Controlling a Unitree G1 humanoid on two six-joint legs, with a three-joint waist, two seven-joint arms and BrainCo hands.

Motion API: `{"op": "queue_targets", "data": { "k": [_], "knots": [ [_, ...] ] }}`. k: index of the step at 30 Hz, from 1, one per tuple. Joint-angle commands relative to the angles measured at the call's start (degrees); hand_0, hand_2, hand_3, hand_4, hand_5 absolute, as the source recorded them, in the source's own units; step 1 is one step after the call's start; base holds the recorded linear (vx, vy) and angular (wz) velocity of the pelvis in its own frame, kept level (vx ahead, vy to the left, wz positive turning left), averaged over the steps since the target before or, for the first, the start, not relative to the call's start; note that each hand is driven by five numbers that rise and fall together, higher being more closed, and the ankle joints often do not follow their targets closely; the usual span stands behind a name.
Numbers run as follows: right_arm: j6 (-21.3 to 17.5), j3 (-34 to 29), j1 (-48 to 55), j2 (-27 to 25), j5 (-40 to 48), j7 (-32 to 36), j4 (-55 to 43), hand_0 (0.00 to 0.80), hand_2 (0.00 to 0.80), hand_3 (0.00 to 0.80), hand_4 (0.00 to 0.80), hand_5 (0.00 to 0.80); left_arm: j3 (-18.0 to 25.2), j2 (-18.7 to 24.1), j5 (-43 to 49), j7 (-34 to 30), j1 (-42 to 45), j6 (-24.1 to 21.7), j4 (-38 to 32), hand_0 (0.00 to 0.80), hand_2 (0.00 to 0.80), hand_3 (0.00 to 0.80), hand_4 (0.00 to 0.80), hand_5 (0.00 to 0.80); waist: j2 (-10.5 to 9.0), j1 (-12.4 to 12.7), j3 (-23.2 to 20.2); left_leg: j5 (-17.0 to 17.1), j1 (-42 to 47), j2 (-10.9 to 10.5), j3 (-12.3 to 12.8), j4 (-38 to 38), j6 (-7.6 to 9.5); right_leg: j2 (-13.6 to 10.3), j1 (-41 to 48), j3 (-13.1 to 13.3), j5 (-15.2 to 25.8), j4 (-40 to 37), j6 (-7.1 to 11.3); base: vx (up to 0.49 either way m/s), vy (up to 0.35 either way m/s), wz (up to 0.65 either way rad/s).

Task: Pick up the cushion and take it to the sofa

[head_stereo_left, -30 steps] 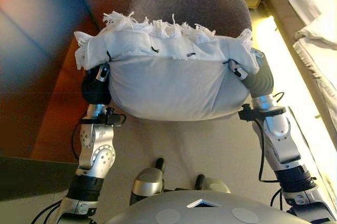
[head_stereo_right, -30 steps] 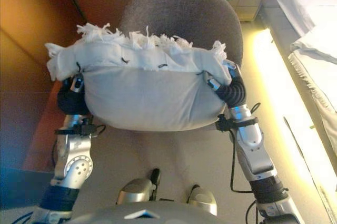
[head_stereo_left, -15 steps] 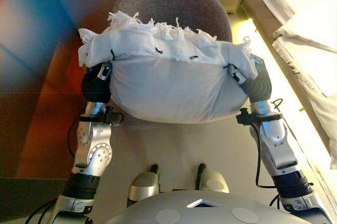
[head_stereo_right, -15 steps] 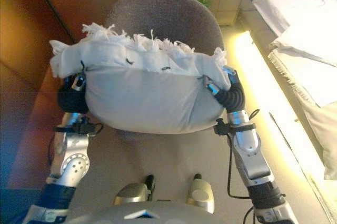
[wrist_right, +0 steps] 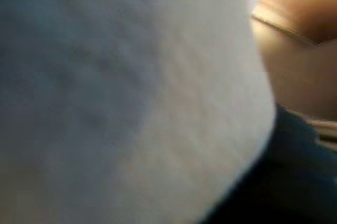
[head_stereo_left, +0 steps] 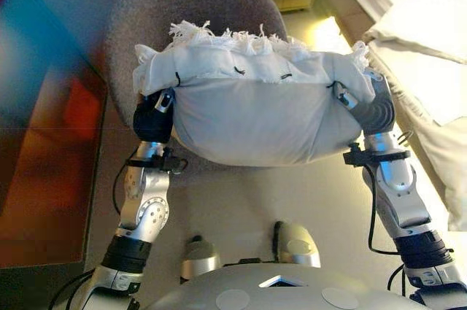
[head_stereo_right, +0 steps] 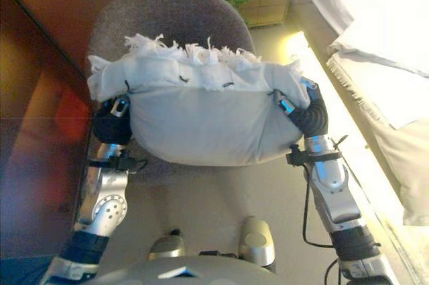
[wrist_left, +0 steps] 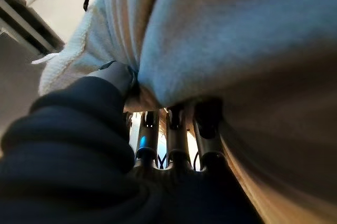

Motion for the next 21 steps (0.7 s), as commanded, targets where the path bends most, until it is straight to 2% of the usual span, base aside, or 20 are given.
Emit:
{"op": "queue_targets", "data": {
  "k": [1, 2, 4, 5, 9, 12, 13, 16, 18, 19, 20, 21],
  "knots": [
    [-6.8, 2.3, -3.3, 2.1, -0.6, 1.3, -6.8, 0.800, 0.800, 0.800, 0.800, 0.800, -0.5, 0.5, -0.6, -4.1, -0.7, -5.0, -9.6, 0.800, 0.800, 0.800, 0.800, 0.800, -2.34, 2.1, -3.1, -1.1, -2.2, -1.5, 2.2, 18.1, 2.79, -3.1, 4.7, -0.3, 13.6, -16.5, 1.67, 0.111, -0.165, 0.06],
    [-7.8, 3.3, -4.2, 2.0, -1.3, 0.2, -5.8, 0.800, 0.800, 0.800, 0.800, 0.800, -1.5, 0.1, -0.1, -3.9, -1.0, -5.7, -9.1, 0.800, 0.800, 0.800, 0.800, 0.800, -1.93, 3.1, -2.1, -1.4, -3.9, -4.6, 4.0, 15.3, 3.42, -2.4, 6.2, -1.3, 12.8, -16.9, 1.55, 0.135, -0.128, 0.17],
    [-8.3, 3.6, -5.0, 1.9, -0.6, 0.0, -5.2, 0.800, 0.800, 0.800, 0.800, 0.800, -2.3, 0.2, 0.8, -3.3, -1.3, -6.2, -8.8, 0.800, 0.800, 0.800, 0.800, 0.800, -0.75, 3.5, -0.9, 0.8, -3.1, -3.7, 7.7, 9.5, 2.64, -0.8, 8.2, -2.7, 11.6, -17.5, 1.16, 0.150, -0.070, 0.39],
    [-8.0, 3.7, -5.5, 1.9, -1.2, -1.0, -5.1, 0.800, 0.800, 0.800, 0.800, 0.800, -2.8, 0.2, 0.8, -3.3, -2.1, -6.3, -8.6, 0.800, 0.800, 0.800, 0.800, 0.800, -0.04, 3.8, -0.5, 2.9, -3.8, -3.0, 8.9, 5.2, 1.83, -0.1, 9.4, -3.2, 11.2, -18.4, 1.05, 0.115, 0.033, 0.47],
    [-6.8, 4.7, -6.7, 1.9, -1.9, -2.4, -4.6, 0.800, 0.800, 0.800, 0.800, 0.800, -4.4, -0.6, 1.8, -0.8, -4.6, -7.0, -7.6, 0.800, 0.800, 0.800, 0.800, 0.800, 2.29, 5.5, 0.4, 10.2, -6.4, -2.8, 9.0, -7.4, -0.24, 1.3, 13.7, -4.1, 9.6, -21.3, 1.11, 0.159, 0.097, 0.53],
    [-6.7, 5.0, -5.9, 2.0, -2.9, -1.8, -5.1, 0.800, 0.800, 0.800, 0.800, 0.800, -4.2, -1.3, 1.6, -0.9, -4.5, -7.2, -6.8, 0.800, 0.800, 0.800, 0.800, 0.800, 3.58, 6.4, 0.2, 14.7, -7.1, -0.5, 9.3, -14.6, -1.69, 1.8, 16.5, -4.2, 8.0, -22.1, 1.03, 0.222, 0.121, 0.49],
    [-6.9, 5.0, -5.6, 1.9, -2.8, -1.7, -5.0, 0.800, 0.800, 0.800, 0.800, 0.800, -3.9, -1.4, 1.4, -1.4, -4.2, -7.2, -6.5, 0.800, 0.800, 0.800, 0.800, 0.800, 3.70, 6.5, 0.1, 15.3, -7.0, 0.3, 9.5, -15.4, -1.98, 1.7, 17.1, -4.3, 7.5, -22.2, 0.99, 0.196, 0.114, 0.16],
    [-7.1, 4.6, -5.1, 1.9, -2.4, -0.8, -4.5, 0.800, 0.800, 0.800, 0.800, 0.800, -3.1, -1.8, 1.2, -2.2, -3.8, -6.8, -5.6, 0.800, 0.800, 0.800, 0.800, 0.800, 3.59, 6.5, -0.8, 14.7, -6.0, 2.3, 10.2, -15.3, -2.49, 0.6, 18.7, -5.0, 6.6, -22.4, 1.14, 0.165, 0.120, 0.02],
    [-6.1, 4.4, -5.8, 1.4, -1.6, -1.1, -4.4, 0.800, 0.800, 0.800, 0.800, 0.800, -2.5, -1.8, 1.6, -1.4, -3.7, -6.0, -5.5, 0.800, 0.800, 0.800, 0.800, 0.800, 3.05, 6.7, -1.3, 12.0, -5.8, 2.0, 8.7, -11.6, -2.51, -0.7, 18.8, -5.0, 6.5, -22.3, 1.42, 0.130, 0.116, -0.09],
    [-5.7, 4.7, -7.0, 1.1, -0.9, -1.5, -4.0, 0.800, 0.800, 0.800, 0.800, 0.800, -2.4, -1.8, 2.4, -0.4, -4.0, -5.4, -5.5, 0.800, 0.800, 0.800, 0.800, 0.800, 2.58, 6.8, -1.4, 9.0, -5.7, 1.6, 8.4, -10.0, -2.08, -1.6, 18.6, -4.7, 6.5, -21.7, 1.67, 0.113, 0.142, -0.20],
    [-5.7, 5.1, -8.6, 1.2, -0.5, -2.2, -2.9, 0.800, 0.800, 0.800, 0.800, 0.800, -2.7, -1.6, 3.8, 1.1, -4.7, -4.8, -5.2, 0.800, 0.800, 0.800, 0.800, 0.800, 2.37, 6.8, -1.5, 6.9, -5.3, 1.6, 8.9, -9.6, -1.66, -2.4, 18.2, -4.7, 6.4, -20.6, 1.96, 0.133, 0.188, -0.22],
    [-5.8, 5.2, -9.5, 1.5, -0.7, -3.5, -2.0, 0.800, 0.800, 0.800, 0.800, 0.800, -2.9, -1.5, 5.1, 1.8, -5.4, -4.1, -4.7, 0.800, 0.800, 0.800, 0.800, 0.800, 2.44, 6.8, -1.6, 6.8, -5.1, 1.8, 9.2, -9.6, -1.65, -2.8, 18.1, -4.9, 6.3, -19.8, 2.11, 0.170, 0.176, -0.18]
  ]
}}
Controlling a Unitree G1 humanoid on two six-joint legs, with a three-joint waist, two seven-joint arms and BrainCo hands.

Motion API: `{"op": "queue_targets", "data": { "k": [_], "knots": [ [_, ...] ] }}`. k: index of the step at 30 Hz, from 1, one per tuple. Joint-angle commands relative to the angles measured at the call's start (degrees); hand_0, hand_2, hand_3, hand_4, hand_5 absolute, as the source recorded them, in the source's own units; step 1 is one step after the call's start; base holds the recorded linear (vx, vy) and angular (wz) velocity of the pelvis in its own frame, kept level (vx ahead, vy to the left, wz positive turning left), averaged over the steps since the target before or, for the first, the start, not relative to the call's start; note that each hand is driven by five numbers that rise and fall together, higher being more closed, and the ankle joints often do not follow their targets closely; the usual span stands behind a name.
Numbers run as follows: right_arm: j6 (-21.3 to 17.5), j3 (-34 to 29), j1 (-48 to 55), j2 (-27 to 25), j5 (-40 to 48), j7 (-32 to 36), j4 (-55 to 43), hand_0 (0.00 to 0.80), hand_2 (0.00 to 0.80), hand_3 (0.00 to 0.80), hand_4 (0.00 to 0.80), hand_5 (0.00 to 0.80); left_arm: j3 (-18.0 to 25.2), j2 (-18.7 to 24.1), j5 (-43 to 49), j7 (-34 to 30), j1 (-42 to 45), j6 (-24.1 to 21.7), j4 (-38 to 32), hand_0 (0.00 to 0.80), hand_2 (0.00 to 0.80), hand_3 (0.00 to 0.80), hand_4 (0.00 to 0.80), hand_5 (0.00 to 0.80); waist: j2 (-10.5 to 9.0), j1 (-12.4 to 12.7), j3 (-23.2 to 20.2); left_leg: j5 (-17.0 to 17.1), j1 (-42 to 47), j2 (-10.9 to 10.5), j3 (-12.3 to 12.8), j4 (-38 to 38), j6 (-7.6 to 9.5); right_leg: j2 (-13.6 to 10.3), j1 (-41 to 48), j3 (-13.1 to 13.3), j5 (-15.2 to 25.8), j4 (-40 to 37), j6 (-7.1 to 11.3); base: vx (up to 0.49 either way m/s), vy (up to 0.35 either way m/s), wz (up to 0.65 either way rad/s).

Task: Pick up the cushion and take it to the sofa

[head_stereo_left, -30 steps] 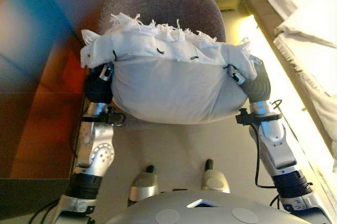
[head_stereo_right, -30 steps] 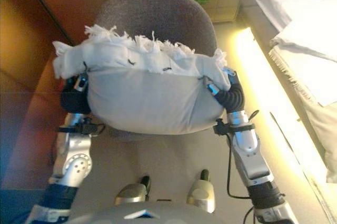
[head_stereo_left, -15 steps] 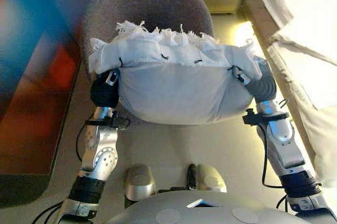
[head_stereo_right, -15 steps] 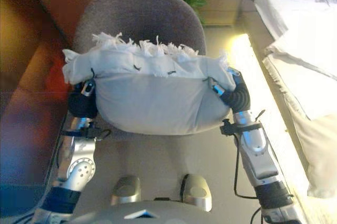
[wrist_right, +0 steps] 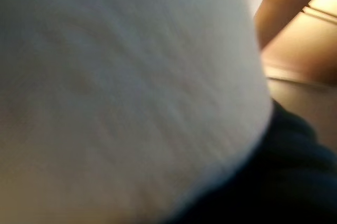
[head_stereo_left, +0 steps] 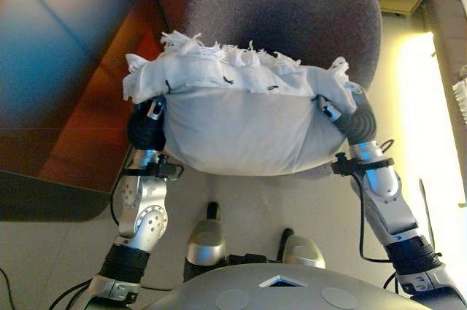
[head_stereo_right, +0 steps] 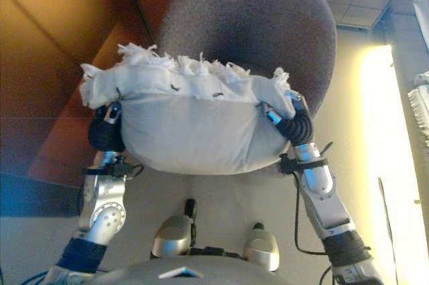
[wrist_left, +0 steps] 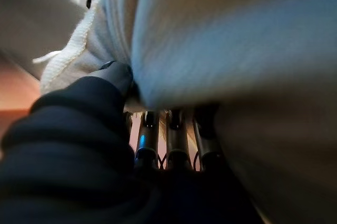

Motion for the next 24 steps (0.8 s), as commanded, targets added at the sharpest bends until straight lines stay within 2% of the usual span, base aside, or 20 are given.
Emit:
{"op": "queue_targets", "data": {
  "k": [1, 4, 6, 8, 11, 12, 14, 17, 24],
  "knots": [
    [-5.2, 0.5, -9.1, 1.8, 0.3, -3.0, -2.6, 0.800, 0.800, 0.800, 0.800, 0.800, -3.6, -1.5, 7.2, 0.3, -6.7, -0.7, -4.2, 0.800, 0.800, 0.800, 0.800, 0.800, -0.81, -1.0, -5.5, 0.8, -6.4, 4.9, -4.5, 4.9, -2.79, 0.5, 6.6, -3.0, 0.2, -1.5, -2.36, 0.191, 0.155, -0.14],
    [-5.4, 0.1, -8.6, 4.0, -2.9, -8.1, -2.6, 0.800, 0.800, 0.800, 0.800, 0.800, -5.0, -0.5, 9.8, -0.6, -10.2, 1.9, -2.9, 0.800, 0.800, 0.800, 0.800, 0.800, -1.56, -0.8, -6.4, -1.3, -6.5, 3.2, -4.0, 5.4, -0.22, -1.7, 8.1, -2.8, -2.0, 3.3, 0.44, 0.180, 0.125, 0.01],
    [-4.9, 0.4, -7.9, 5.1, -4.9, -10.8, -2.9, 0.800, 0.800, 0.800, 0.800, 0.800, -6.0, 0.0, 11.4, -1.0, -11.6, 3.1, -2.7, 0.800, 0.800, 0.800, 0.800, 0.800, -1.31, -1.4, -6.5, -2.5, -5.1, 1.8, -4.1, 5.3, 1.71, -3.7, 3.7, -2.4, 1.5, 12.9, 1.62, 0.174, 0.188, 0.02],
    [-4.0, 0.8, -8.4, 6.3, -6.0, -11.8, -1.8, 0.800, 0.800, 0.800, 0.800, 0.800, -6.5, 0.2, 12.4, -0.7, -13.2, 4.3, -1.6, 0.800, 0.800, 0.800, 0.800, 0.800, -0.81, -2.6, -6.5, -3.6, -1.7, 1.1, -3.5, 4.2, 2.71, -4.3, -1.5, -1.8, 3.9, 18.4, 1.33, 0.209, 0.166, -0.07],
    [-2.8, 1.2, -11.2, 6.3, -6.0, -13.7, 1.0, 0.800, 0.800, 0.800, 0.800, 0.800, -7.2, 1.5, 12.1, 0.1, -16.7, 5.9, 0.5, 0.800, 0.800, 0.800, 0.800, 0.800, -0.84, -4.1, -6.5, -3.6, 1.6, 1.2, -2.7, 1.9, 1.44, -2.0, -2.2, -2.9, 2.5, 9.5, 0.27, 0.143, -0.020, -0.20],
    [-2.4, 1.5, -13.0, 6.2, -6.2, -14.9, 2.0, 0.800, 0.800, 0.800, 0.800, 0.800, -8.0, 2.0, 12.3, 0.6, -18.3, 5.7, 1.3, 0.800, 0.800, 0.800, 0.800, 0.800, -1.20, -4.5, -6.3, -3.9, 1.9, 1.1, -1.9, 1.9, 0.88, -2.1, -2.1, -3.8, 3.8, 5.5, 0.40, 0.039, -0.121, -0.23],
    [-2.1, 1.7, -16.8, 6.6, -6.2, -16.1, 5.8, 0.800, 0.800, 0.800, 0.800, 0.800, -9.2, 1.8, 13.4, 1.3, -22.1, 6.3, 3.8, 0.800, 0.800, 0.800, 0.800, 0.800, -1.35, -5.2, -6.0, -4.4, 2.5, 1.5, -0.9, 1.7, 0.78, -2.3, -2.2, -3.5, 4.9, 3.0, 0.99, 0.035, -0.142, -0.16],
    [0.3, 1.7, -20.0, 7.6, -5.8, -17.5, 9.8, 0.800, 0.800, 0.800, 0.800, 0.800, -10.7, -0.8, 14.7, 2.7, -24.6, 8.5, 6.9, 0.800, 0.800, 0.800, 0.800, 0.800, -1.91, -5.8, -7.5, -4.9, 3.9, 1.3, -0.6, 0.5, 0.86, -1.8, -0.7, -2.6, 6.0, -1.0, 1.01, 0.089, -0.121, -0.04],
    [4.1, 1.9, -21.9, 8.7, -3.0, -15.0, 17.8, 0.800, 0.800, 0.800, 0.800, 0.800, -12.1, -6.1, 16.7, 5.0, -28.2, 10.3, 17.6, 0.800, 0.800, 0.800, 0.800, 0.800, -1.65, -7.2, -11.3, -5.1, 7.1, 2.3, 1.1, -2.7, -0.13, -0.3, 3.3, -3.2, 6.8, -7.6, 0.37, 0.133, -0.087, -0.10]
  ]
}}
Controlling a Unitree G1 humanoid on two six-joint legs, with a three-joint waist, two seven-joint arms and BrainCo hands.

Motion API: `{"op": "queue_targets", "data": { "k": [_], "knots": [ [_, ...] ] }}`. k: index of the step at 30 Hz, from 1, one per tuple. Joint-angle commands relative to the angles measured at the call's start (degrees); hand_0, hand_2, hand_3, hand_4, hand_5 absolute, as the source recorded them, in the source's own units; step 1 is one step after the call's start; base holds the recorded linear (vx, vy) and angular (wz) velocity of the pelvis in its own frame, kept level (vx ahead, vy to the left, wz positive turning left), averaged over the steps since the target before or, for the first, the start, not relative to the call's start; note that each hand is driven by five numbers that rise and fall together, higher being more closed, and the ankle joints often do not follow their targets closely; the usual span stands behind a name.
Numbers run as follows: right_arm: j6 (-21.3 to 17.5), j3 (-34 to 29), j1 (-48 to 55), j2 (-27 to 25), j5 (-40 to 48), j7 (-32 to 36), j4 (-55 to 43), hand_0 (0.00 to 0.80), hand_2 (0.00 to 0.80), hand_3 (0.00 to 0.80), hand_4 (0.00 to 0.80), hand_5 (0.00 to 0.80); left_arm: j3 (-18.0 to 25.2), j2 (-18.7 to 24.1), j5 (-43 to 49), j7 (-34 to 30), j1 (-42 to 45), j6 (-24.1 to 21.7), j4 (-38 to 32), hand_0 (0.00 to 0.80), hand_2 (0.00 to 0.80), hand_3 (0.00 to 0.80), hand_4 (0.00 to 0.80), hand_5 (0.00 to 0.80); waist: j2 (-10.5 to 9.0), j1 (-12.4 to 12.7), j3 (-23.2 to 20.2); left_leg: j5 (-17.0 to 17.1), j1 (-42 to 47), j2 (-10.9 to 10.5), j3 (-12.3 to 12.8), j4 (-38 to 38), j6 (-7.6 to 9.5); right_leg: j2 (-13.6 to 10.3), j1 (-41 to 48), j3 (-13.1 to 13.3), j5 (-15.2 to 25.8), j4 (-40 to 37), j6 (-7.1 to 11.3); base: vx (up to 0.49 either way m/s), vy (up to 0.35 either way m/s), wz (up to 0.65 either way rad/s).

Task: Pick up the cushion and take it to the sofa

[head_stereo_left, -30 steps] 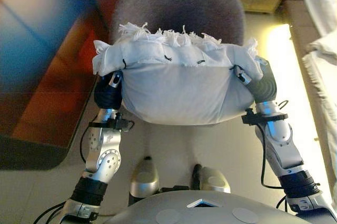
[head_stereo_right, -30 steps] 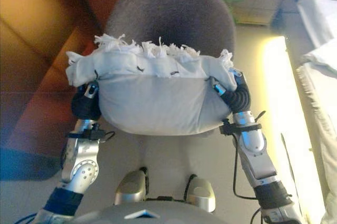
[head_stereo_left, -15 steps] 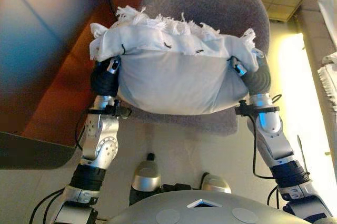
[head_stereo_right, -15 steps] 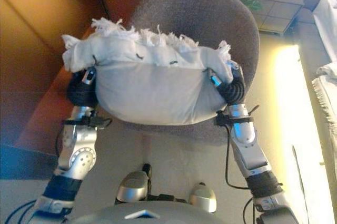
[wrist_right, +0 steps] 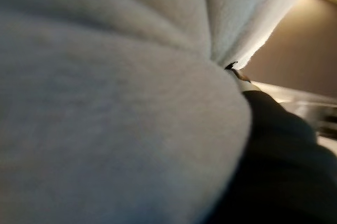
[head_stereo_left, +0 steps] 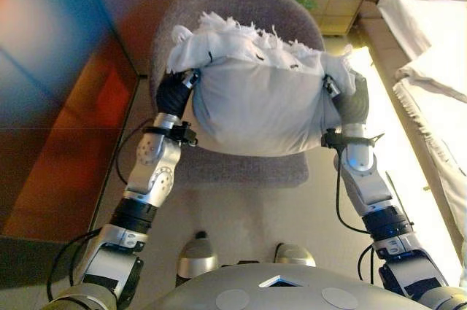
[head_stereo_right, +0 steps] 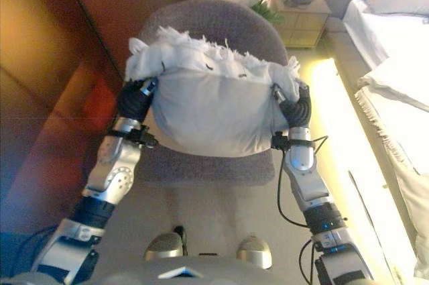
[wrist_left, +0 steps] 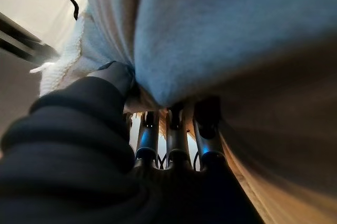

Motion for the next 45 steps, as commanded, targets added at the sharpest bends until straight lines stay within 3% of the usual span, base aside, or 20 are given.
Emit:
{"op": "queue_targets", "data": {
  "k": [1, 10, 21, 28, 33, 37, 41, 45],
  "knots": [
    [-1.7, 2.5, -11.9, 2.5, 1.3, 3.1, -0.5, 0.800, 0.800, 0.800, 0.800, 0.800, -6.1, -4.6, 4.9, -0.7, -11.2, -1.6, 2.7, 0.800, 0.800, 0.800, 0.800, 0.800, -0.19, -0.3, -3.3, -4.7, 2.2, 1.3, -1.0, 0.3, 0.39, -1.7, -0.4, -1.7, 2.8, -2.3, 0.36, 0.120, -0.080, -0.10],
    [3.9, 5.2, -23.0, 3.0, 6.0, 5.6, 14.1, 0.800, 0.800, 0.800, 0.800, 0.800, -6.5, -8.9, 7.0, 4.3, -19.5, 0.6, 14.8, 0.800, 0.800, 0.800, 0.800, 0.800, 0.36, -0.7, -5.4, -3.6, 5.4, 2.7, 0.4, -3.8, -1.08, -1.0, 1.1, -2.7, 3.8, -5.2, 0.72, 0.097, -0.044, -0.09],
    [10.0, 9.2, -30.7, 5.2, 8.9, 7.2, 23.4, 0.800, 0.800, 0.800, 0.800, 0.800, -6.3, -12.1, 6.2, 13.3, -22.9, 3.9, 22.6, 0.800, 0.800, 0.800, 0.800, 0.800, 0.27, 0.5, -7.5, -4.1, 7.5, 3.0, -0.6, -5.0, -1.61, -0.4, 3.1, -3.9, 2.9, -5.2, 0.56, 0.111, 0.006, 0.02],
    [13.8, 11.3, -34.6, 6.4, 8.2, 9.5, 30.1, 0.800, 0.800, 0.800, 0.800, 0.800, -7.2, -13.9, 6.1, 22.8, -26.9, 9.5, 26.6, 0.800, 0.800, 0.800, 0.800, 0.800, 0.31, 0.7, -9.2, -4.1, 8.4, 2.7, -1.4, -5.0, -1.73, -0.2, 4.4, -4.3, 3.0, -5.2, 0.50, 0.105, 0.015, 0.08],
    [19.0, 12.3, -39.4, 7.3, 8.1, 12.1, 38.6, 0.800, 0.800, 0.800, 0.800, 0.800, -8.0, -14.5, 3.6, 27.6, -30.7, 15.8, 31.7, 0.800, 0.800, 0.800, 0.800, 0.800, 0.51, 0.7, -10.7, -3.8, 9.4, 2.2, -1.8, -5.0, -1.76, 0.0, 5.5, -4.4, 3.3, -5.2, 0.46, 0.135, 0.012, 0.03],
    [21.7, 13.3, -40.9, 7.8, 6.4, 15.7, 45.0, 0.800, 0.800, 0.800, 0.800, 0.800, -8.8, -14.6, 3.3, 29.1, -32.1, 19.3, 35.3, 0.800, 0.800, 0.800, 0.800, 0.800, 0.81, 0.6, -11.6, -3.4, 10.0, 2.1, -2.0, -5.0, -1.85, -0.1, 6.3, -4.5, 3.5, -5.2, 0.42, 0.120, 0.036, 0.02],
    [22.9, 14.1, -41.5, 7.6, 5.6, 17.2, 48.1, 0.800, 0.800, 0.800, 0.800, 0.800, -9.6, -14.5, 1.5, 27.6, -32.9, 21.5, 38.5, 0.800, 0.800, 0.800, 0.800, 0.800, 1.00, 0.3, -12.1, -2.9, 10.6, 1.9, -2.1, -5.0, -1.96, 0.0, 7.1, -4.3, 3.8, -5.2, 0.40, 0.136, 0.024, 0.02],
    [23.0, 13.9, -41.1, 7.6, 5.7, 16.6, 49.8, 0.800, 0.800, 0.800, 0.800, 0.800, -10.0, -14.9, -0.7, 30.2, -32.6, 22.6, 40.1, 0.800, 0.800, 0.800, 0.800, 0.800, 1.05, 0.3, -12.6, -2.7, 11.1, 1.8, -2.5, -5.0, -2.07, 0.0, 7.8, -4.2, 3.9, -5.2, 0.47, 0.134, 0.005, 0.04]
  ]
}}
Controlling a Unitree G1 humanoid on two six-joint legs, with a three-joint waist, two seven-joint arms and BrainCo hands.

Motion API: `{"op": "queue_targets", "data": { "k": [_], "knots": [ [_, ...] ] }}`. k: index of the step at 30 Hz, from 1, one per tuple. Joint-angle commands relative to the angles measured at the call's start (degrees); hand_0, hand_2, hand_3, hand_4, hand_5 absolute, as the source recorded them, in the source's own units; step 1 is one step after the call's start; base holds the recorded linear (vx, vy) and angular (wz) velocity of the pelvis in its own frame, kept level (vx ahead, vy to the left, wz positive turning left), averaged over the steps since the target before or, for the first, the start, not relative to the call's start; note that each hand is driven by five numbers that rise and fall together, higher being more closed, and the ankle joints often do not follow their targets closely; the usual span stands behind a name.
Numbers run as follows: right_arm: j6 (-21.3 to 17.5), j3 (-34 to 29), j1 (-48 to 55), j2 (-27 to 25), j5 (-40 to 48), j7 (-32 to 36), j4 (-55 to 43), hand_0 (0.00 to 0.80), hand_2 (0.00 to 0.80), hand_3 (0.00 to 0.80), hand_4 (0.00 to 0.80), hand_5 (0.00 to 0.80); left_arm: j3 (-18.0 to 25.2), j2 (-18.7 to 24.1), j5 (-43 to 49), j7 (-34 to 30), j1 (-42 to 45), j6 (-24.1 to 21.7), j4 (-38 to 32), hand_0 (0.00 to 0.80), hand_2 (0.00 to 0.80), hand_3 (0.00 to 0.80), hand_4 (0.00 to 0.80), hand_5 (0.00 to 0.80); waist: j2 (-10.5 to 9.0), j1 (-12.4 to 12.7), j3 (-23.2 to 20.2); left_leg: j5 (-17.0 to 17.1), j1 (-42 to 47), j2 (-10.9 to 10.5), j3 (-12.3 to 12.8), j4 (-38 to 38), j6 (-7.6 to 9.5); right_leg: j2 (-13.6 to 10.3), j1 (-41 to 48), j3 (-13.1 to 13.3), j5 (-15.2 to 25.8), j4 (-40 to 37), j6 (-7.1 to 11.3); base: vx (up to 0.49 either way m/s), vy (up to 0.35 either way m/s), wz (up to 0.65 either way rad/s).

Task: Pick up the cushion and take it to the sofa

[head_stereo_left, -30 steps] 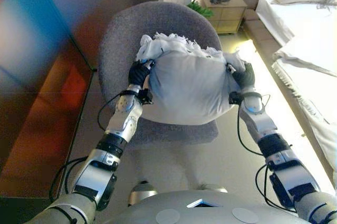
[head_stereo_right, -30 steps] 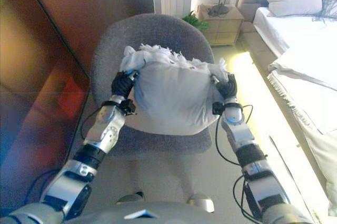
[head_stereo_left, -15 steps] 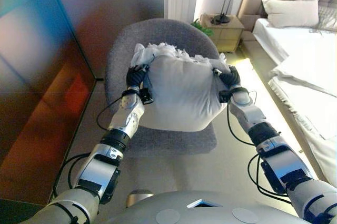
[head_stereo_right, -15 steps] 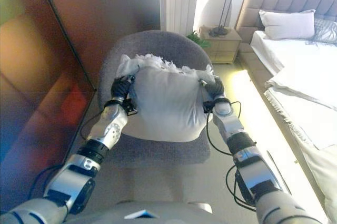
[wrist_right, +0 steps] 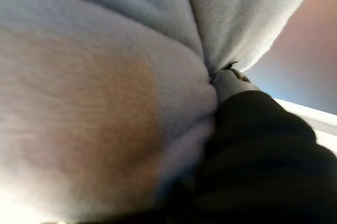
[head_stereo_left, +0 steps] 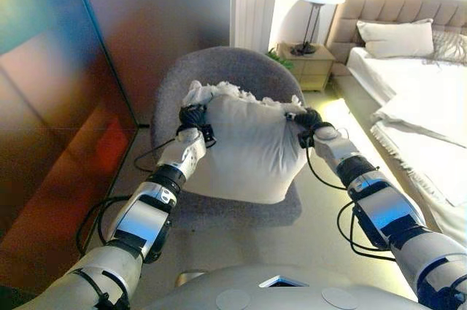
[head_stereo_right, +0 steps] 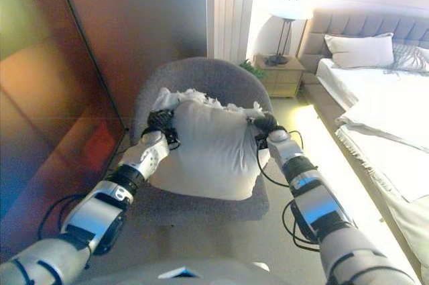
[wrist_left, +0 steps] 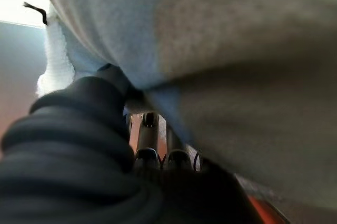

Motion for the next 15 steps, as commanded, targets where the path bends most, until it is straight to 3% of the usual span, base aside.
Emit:
{"op": "queue_targets", "data": {
  "k": [1, 2, 3, 4, 5, 15],
  "knots": [
    [-3.6, 2.3, -13.3, 2.5, -1.8, 0.7, 4.4, 0.800, 0.800, 0.800, 0.800, 0.800, -4.3, -7.5, -3.3, 0.2, -13.9, -1.5, 6.5, 0.317, 0.317, 0.317, 0.317, 0.317, 2.15, 1.3, -4.2, -4.2, 2.8, 1.6, -0.9, 0.4, -1.64, -0.8, -1.2, -2.6, 2.1, 0.1, 0.74, 0.111, 0.012, 0.03],
    [-3.3, 2.3, -13.3, 2.6, -2.3, 0.4, 4.7, 0.800, 0.800, 0.800, 0.800, 0.800, -4.2, -7.8, -3.5, 0.0, -13.9, -1.4, 7.2, 0.000, 0.000, 0.000, 0.000, 0.000, 2.18, 1.3, -4.3, -4.1, 2.9, 1.6, -1.0, 0.4, -1.69, -0.8, -1.0, -2.6, 2.1, 0.1, 0.78, 0.135, 0.012, 0.02],
    [-3.1, 2.3, -13.3, 2.8, -3.2, 0.5, 5.2, 0.725, 0.725, 0.725, 0.725, 0.725, -4.2, -8.1, -3.0, -0.2, -13.9, -1.1, 7.9, 0.000, 0.000, 0.000, 0.000, 0.000, 2.18, 1.3, -4.5, -4.0, 3.1, 1.7, -1.0, 0.4, -1.72, -0.8, -0.9, -2.6, 2.1, 0.1, 0.80, 0.108, 0.004, 0.00],
    [-3.3, 2.6, -13.3, 2.9, -4.5, 0.5, 5.6, 0.204, 0.204, 0.204, 0.204, 0.204, -4.3, -8.3, -2.6, -0.8, -13.8, -0.7, 8.2, 0.000, 0.000, 0.000, 0.000, 0.000, 2.20, 1.3, -4.6, -4.0, 3.2, 1.7, -1.1, 0.4, -1.73, -0.8, -0.7, -2.7, 2.2, 0.1, 0.80, 0.104, 0.007, 0.00],
    [-3.1, 3.0, -13.4, 2.9, -5.6, 0.0, 5.9, 0.000, 0.000, 0.000, 0.000, 0.000, -4.7, -8.5, -2.5, -1.5, -13.8, -0.4, 8.6, 0.000, 0.000, 0.000, 0.000, 0.000, 2.25, 1.3, -4.8, -3.9, 3.3, 1.8, -1.1, 0.4, -1.76, -0.8, -0.6, -2.9, 2.2, 0.1, 0.80, 0.078, 0.011, 0.01],
    [-1.9, 2.1, -10.4, 1.5, -7.4, -6.6, 4.1, 0.000, 0.000, 0.000, 0.000, 0.000, -7.7, -8.3, -0.4, -6.0, -10.0, -1.3, 8.1, 0.000, 0.000, 0.000, 0.000, 0.000, 3.14, 1.5, -5.1, -2.7, 2.9, 1.8, -2.1, 0.4, -1.85, -1.1, -0.5, -3.8, 2.7, 0.1, 0.63, 0.051, 0.038, 0.02]
  ]
}}
